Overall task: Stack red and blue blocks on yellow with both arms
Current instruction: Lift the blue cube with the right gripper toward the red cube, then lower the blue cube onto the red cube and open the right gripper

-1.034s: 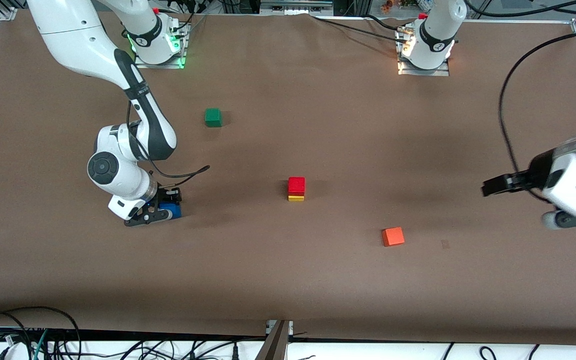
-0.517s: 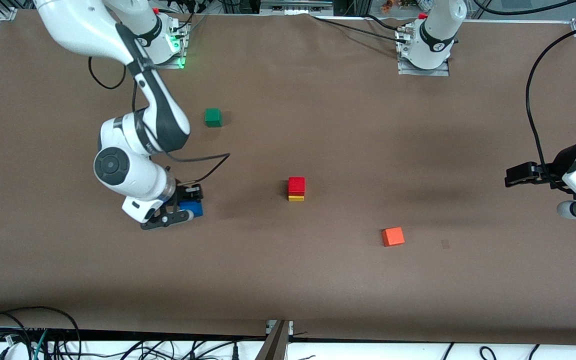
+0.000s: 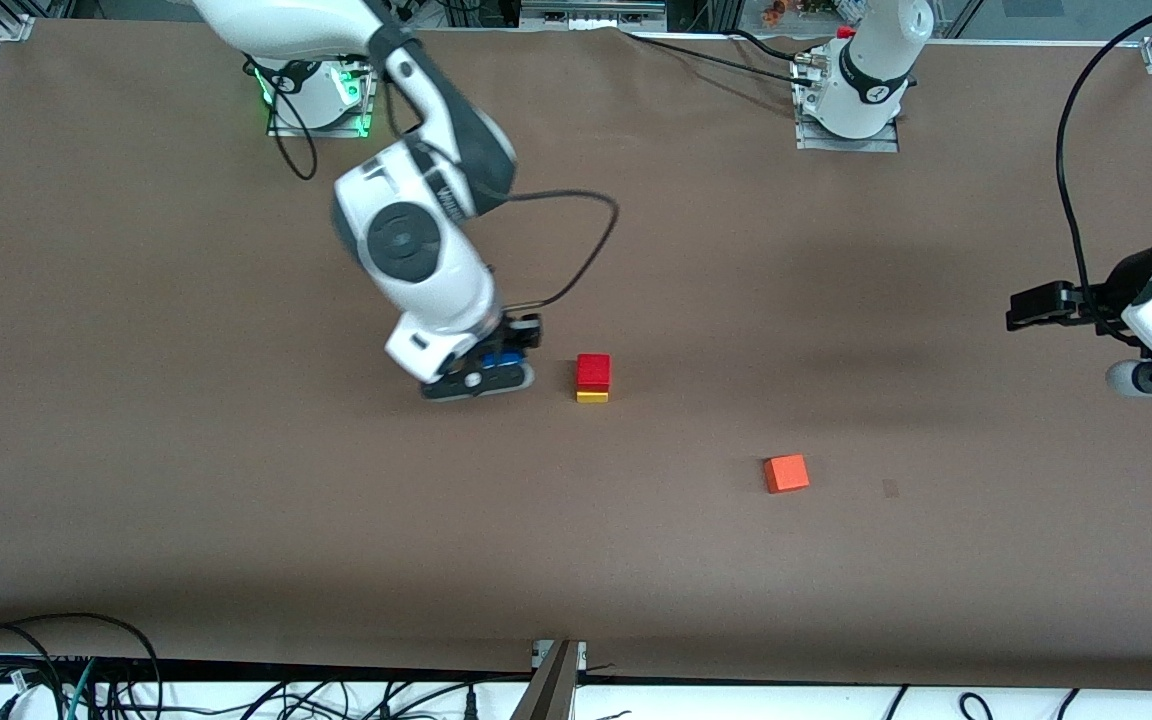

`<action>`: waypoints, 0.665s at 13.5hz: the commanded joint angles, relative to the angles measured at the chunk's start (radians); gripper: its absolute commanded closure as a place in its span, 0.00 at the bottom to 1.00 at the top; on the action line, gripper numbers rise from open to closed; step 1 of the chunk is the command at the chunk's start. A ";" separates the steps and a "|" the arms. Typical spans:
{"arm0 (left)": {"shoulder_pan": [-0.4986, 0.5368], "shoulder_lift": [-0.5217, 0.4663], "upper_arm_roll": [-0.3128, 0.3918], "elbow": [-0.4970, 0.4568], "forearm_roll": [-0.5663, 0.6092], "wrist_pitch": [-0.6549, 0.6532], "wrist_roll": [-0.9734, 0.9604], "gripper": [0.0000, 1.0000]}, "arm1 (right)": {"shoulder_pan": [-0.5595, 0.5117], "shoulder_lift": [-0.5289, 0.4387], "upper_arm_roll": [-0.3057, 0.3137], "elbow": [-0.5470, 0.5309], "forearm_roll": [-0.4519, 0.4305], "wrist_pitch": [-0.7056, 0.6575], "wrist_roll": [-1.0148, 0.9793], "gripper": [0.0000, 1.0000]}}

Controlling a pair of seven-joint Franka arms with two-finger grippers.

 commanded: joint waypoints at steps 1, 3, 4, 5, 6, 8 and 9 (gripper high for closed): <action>0.004 -0.206 0.012 -0.297 -0.021 0.129 0.016 0.00 | 0.079 0.125 -0.014 0.185 -0.052 -0.038 0.151 0.76; 0.002 -0.254 0.027 -0.375 -0.032 0.164 0.014 0.00 | 0.099 0.150 -0.014 0.201 -0.069 -0.024 0.185 0.76; 0.004 -0.274 0.028 -0.405 -0.044 0.164 0.005 0.00 | 0.104 0.159 -0.014 0.201 -0.070 -0.015 0.187 0.76; 0.004 -0.280 0.028 -0.423 -0.043 0.176 0.002 0.00 | 0.113 0.173 -0.015 0.203 -0.078 -0.006 0.193 0.76; 0.005 -0.271 0.028 -0.413 -0.040 0.180 0.004 0.00 | 0.127 0.184 -0.015 0.203 -0.099 0.004 0.194 0.76; 0.011 -0.254 0.028 -0.400 -0.035 0.179 0.005 0.00 | 0.138 0.198 -0.015 0.203 -0.122 0.016 0.223 0.76; 0.011 -0.251 0.028 -0.399 -0.034 0.180 0.005 0.00 | 0.141 0.201 -0.015 0.203 -0.128 0.019 0.225 0.75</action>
